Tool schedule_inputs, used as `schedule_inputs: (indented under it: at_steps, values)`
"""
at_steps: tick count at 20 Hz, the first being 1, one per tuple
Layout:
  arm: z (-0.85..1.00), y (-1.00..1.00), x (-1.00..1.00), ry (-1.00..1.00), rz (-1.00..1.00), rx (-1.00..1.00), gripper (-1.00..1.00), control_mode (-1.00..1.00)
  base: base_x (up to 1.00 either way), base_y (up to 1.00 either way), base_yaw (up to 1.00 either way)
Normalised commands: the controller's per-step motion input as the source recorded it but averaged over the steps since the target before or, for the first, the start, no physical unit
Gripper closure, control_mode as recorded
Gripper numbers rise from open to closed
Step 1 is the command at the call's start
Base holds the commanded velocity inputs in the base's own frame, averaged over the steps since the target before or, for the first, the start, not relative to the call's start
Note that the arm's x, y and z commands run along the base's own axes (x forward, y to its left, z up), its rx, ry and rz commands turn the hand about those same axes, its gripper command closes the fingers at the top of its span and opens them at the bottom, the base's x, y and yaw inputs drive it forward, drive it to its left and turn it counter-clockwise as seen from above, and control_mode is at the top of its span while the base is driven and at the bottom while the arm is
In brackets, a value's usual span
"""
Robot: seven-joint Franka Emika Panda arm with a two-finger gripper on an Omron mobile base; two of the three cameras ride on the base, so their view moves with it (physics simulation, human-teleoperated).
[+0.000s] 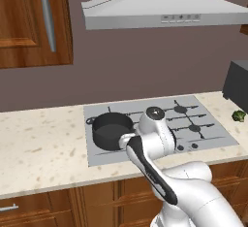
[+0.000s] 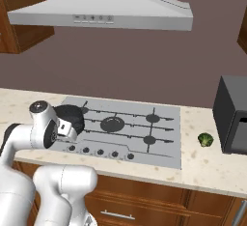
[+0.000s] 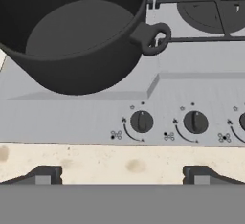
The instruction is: Turn on the burner for the pot on the stove. Wait thirty seconds for the pot to heat up. Then add the broccoli to the pot.
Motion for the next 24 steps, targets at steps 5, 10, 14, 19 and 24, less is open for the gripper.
schedule_inputs:
  at_steps: [5,10,14,19,24]
  values:
    - [-0.12,0.00,0.08,-0.04,0.00,0.00,-1.00,-1.00,0.00,0.00,0.00]
    - [-0.06,0.00,0.26,0.00,0.00,0.00,-1.00,-1.00,0.00,0.00,0.00]
    - [-0.02,-0.06,0.19,0.01,0.00,0.00,-1.00,-1.00,0.00,0.00,0.00]
    - [0.00,-0.21,0.19,0.12,0.01,0.00,-1.00,-1.00,0.00,0.00,0.00]
    - [-0.09,-0.17,0.12,0.14,0.02,0.00,-1.00,-1.00,0.00,0.00,0.00]
